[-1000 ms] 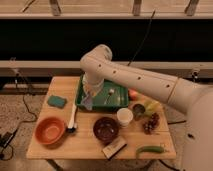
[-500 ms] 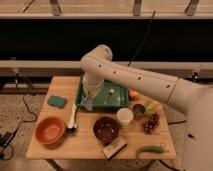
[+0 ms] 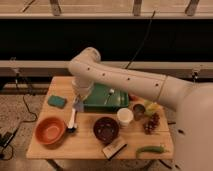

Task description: Place towel in red bowl

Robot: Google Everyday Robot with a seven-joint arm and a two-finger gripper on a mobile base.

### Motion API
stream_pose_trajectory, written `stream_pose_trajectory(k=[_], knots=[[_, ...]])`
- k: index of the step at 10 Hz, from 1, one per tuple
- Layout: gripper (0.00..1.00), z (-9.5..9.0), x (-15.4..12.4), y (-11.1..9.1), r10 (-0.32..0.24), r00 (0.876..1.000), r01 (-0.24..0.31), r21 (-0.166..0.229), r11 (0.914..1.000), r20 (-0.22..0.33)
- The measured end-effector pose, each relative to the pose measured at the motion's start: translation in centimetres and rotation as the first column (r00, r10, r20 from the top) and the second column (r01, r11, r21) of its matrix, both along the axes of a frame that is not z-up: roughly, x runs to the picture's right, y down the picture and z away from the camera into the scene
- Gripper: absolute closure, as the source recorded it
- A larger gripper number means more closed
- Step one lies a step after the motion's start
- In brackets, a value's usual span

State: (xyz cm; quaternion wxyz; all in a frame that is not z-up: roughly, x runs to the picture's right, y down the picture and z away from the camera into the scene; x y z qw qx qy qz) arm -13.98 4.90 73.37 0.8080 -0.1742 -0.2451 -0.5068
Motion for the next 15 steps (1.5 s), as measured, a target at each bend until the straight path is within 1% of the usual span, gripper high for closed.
stream_pose_trajectory(k=[2, 3, 4, 6, 7, 8, 10, 11, 13, 15], knots=[[1.00, -0.4, -3.9, 0.8, -0.047, 0.998, 0.048, -0.006, 0.9989, 0.042], [1.00, -0.6, -5.1, 1.2, -0.065, 0.996, 0.066, -0.008, 0.9978, 0.059], [1.00, -1.1, -6.8, 2.0, -0.087, 0.992, 0.089, -0.018, 0.9959, 0.092], [1.00, -2.4, -9.1, 3.4, -0.115, 0.982, 0.120, -0.029, 0.9923, 0.148], [1.00, -2.9, -9.7, 3.8, -0.124, 0.978, 0.130, -0.030, 0.9910, 0.166], [1.00, -3.7, -11.0, 4.3, -0.140, 0.971, 0.148, -0.028, 0.9886, 0.196], [1.00, -4.8, -13.1, 4.8, -0.165, 0.958, 0.175, -0.022, 0.9843, 0.235], [1.00, -5.0, -14.2, 5.0, -0.176, 0.952, 0.188, -0.025, 0.9819, 0.250], [1.00, -4.7, -16.3, 5.4, -0.191, 0.943, 0.208, -0.033, 0.9776, 0.271], [1.00, -3.4, -17.4, 6.3, -0.196, 0.938, 0.218, -0.048, 0.9748, 0.285]])
